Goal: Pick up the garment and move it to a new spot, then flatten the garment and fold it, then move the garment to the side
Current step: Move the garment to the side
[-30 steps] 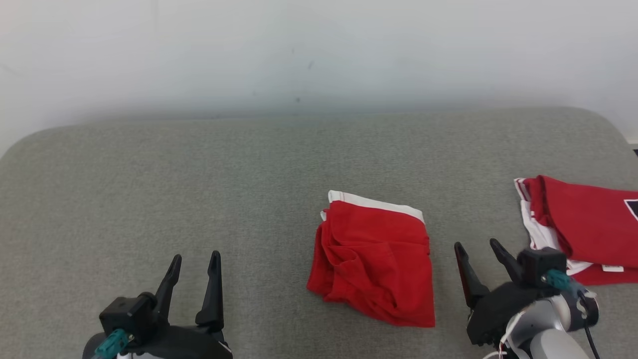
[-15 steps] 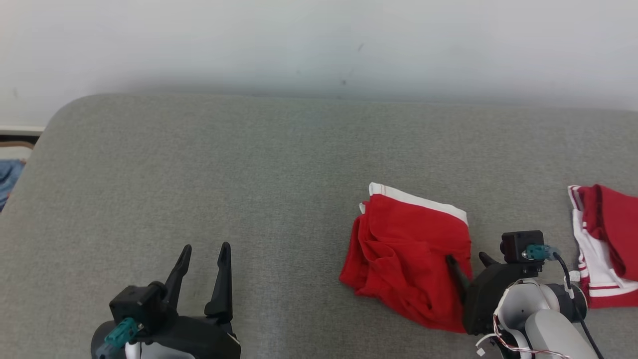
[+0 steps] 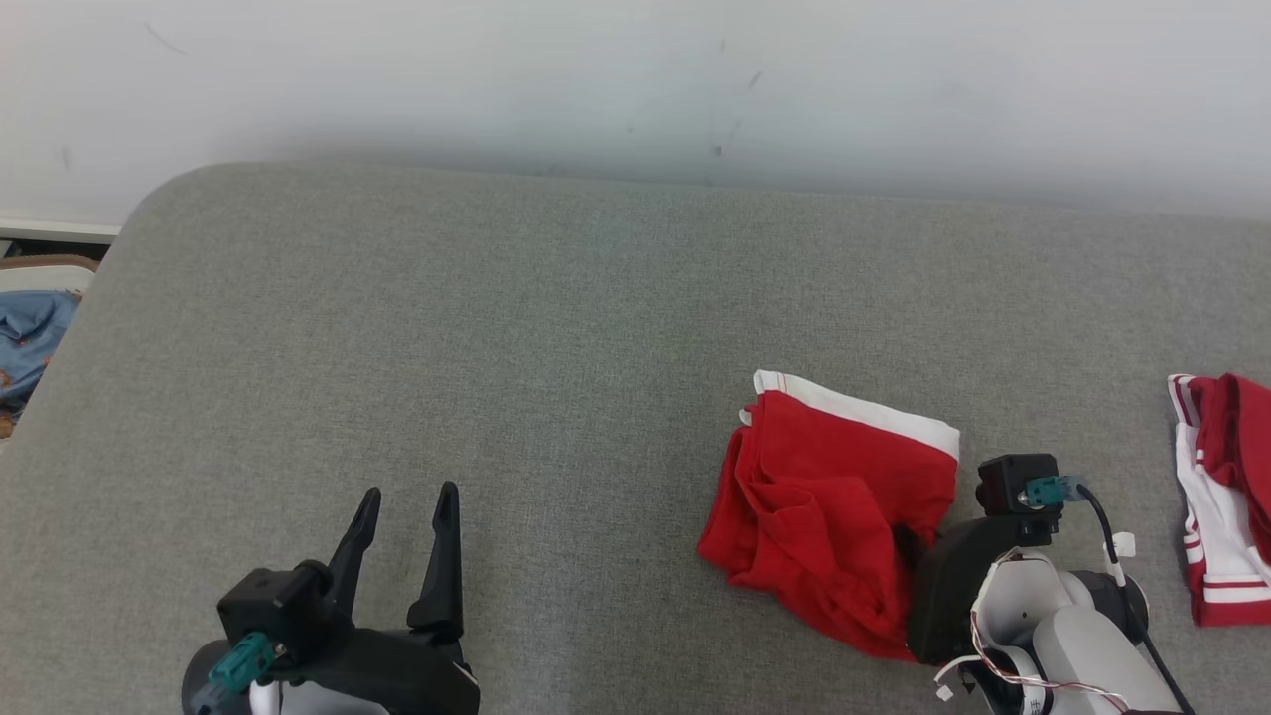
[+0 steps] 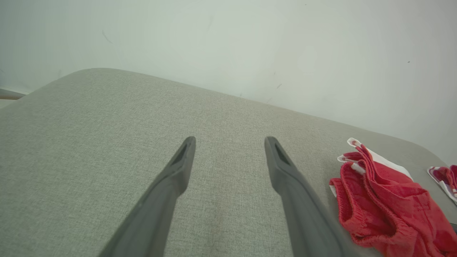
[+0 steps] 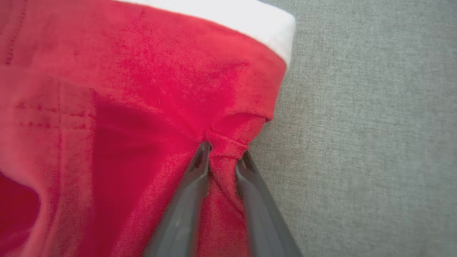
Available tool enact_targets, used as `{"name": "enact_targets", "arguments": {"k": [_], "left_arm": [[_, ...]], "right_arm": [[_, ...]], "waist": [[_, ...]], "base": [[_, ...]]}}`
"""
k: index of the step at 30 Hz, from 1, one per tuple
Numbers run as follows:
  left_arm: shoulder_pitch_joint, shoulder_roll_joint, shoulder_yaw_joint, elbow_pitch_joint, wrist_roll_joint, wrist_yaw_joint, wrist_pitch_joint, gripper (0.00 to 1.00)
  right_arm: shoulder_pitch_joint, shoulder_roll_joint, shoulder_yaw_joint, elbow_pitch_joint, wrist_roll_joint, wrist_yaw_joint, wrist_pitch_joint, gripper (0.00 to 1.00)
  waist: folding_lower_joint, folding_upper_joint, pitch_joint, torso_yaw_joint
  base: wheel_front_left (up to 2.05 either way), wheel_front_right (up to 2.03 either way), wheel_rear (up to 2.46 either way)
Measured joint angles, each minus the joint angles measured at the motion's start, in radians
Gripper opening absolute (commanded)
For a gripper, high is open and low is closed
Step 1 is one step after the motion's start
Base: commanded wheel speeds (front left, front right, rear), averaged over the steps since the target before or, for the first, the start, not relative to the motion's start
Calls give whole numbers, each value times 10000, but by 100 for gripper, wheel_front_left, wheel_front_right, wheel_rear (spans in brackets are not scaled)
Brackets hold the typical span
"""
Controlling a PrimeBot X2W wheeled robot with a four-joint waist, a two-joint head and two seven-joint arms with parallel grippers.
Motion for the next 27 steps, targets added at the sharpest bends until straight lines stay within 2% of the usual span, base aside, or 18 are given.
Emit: {"name": "enact_targets", "arguments": {"k": [19,27], "left_arm": [[68,2,27,127,-2,0,-2,100],[237,59,23,65,-2,-2,-17,100]], "right_arm": [[2,36,35,125,73,-38,138,0],[-68,-286,259,54,-219,-17,251,0]], "waist": [[-1,0,-339,-36],[-2,0,-513,-375]], "base": [[0,0,0],[0,0,0]]}}
